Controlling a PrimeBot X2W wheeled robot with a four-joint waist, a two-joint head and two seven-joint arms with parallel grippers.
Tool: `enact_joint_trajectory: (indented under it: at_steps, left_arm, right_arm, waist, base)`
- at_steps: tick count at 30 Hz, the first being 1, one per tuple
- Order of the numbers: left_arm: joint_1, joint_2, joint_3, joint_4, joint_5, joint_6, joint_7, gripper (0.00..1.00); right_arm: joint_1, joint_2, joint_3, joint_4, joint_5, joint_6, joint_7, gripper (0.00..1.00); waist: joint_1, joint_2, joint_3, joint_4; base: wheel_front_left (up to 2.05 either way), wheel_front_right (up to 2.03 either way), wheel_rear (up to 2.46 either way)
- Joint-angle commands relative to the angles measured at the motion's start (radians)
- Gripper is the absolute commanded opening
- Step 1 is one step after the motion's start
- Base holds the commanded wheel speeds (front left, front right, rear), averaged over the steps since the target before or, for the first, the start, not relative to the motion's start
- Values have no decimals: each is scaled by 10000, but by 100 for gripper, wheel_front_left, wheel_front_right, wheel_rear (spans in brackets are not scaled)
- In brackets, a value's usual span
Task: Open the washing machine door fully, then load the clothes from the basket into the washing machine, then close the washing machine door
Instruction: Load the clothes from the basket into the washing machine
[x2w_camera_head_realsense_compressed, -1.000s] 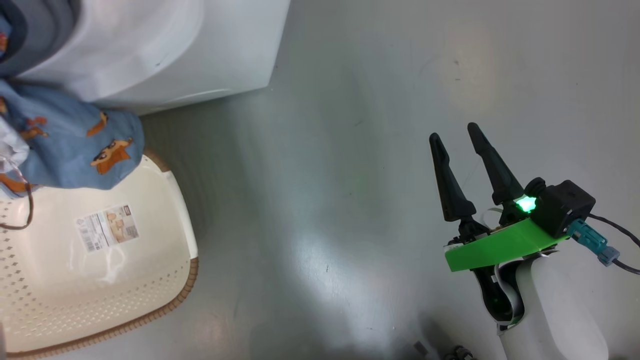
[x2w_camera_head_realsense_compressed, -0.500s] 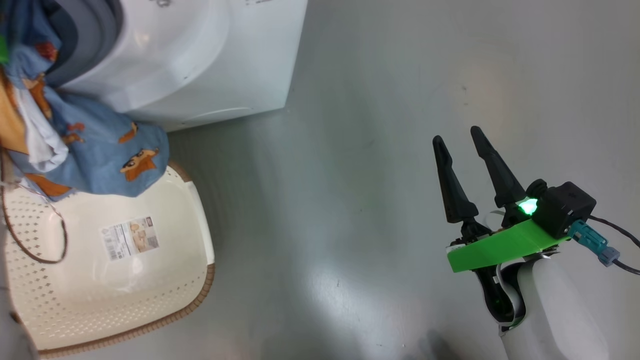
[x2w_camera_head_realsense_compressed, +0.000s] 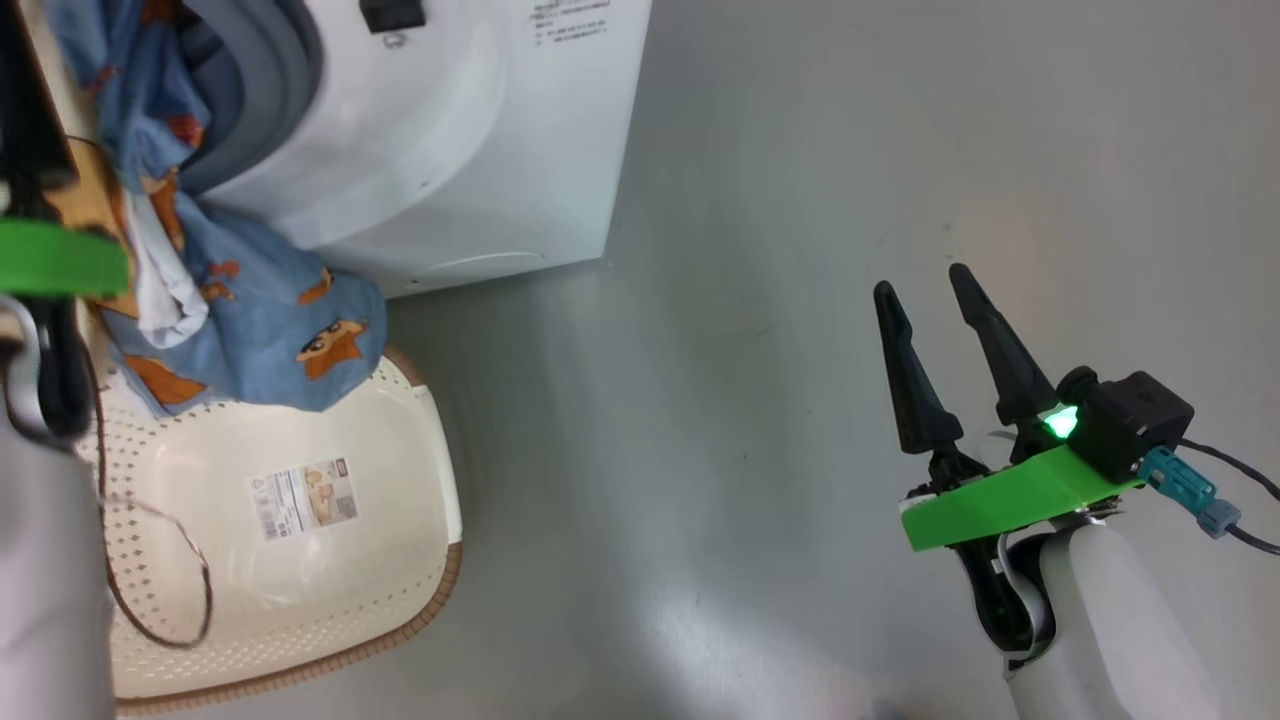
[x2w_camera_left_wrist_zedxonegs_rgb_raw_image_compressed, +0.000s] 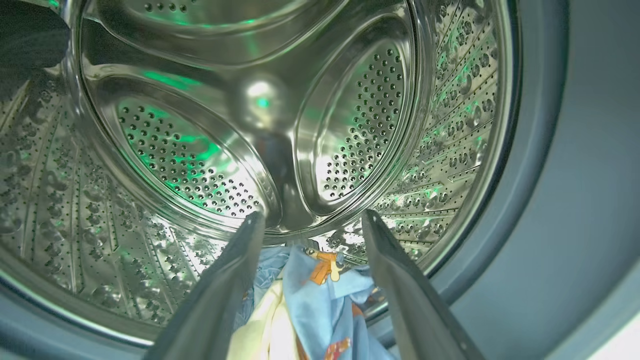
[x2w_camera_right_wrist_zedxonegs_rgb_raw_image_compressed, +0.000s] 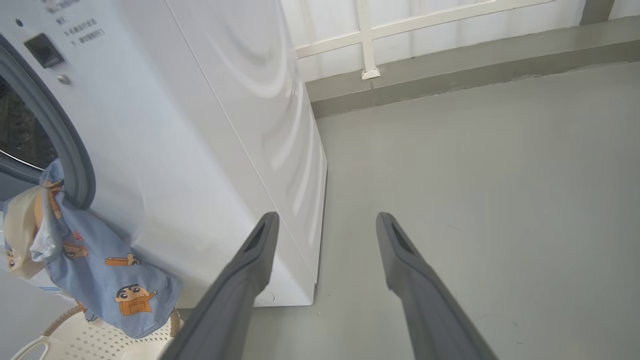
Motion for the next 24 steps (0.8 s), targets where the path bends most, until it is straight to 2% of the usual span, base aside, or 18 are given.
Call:
enact_joint_trajectory:
  at_steps: [1,15,24]
  left_arm:
    - [556,350,389,-588,-83,-15,-47,100]
    - [3551,-762,1234,-3154,423,-4,-47,100]
    - [4911,-1316,1432,-3664,616,22,-47,100]
  right_arm:
    - [383,20,184,-175,-36,16,-48,100]
    - [458,20,141,-226,-89,16,-48,100]
    - [419,20,203,-219,-65,16,-48,100]
  waist:
    - [0,0,-144,81]
    - [0,0,-163,233]
    - [0,0,-105,231]
  base:
    - [0,0,0]
    - [0,0,0]
    - [0,0,0]
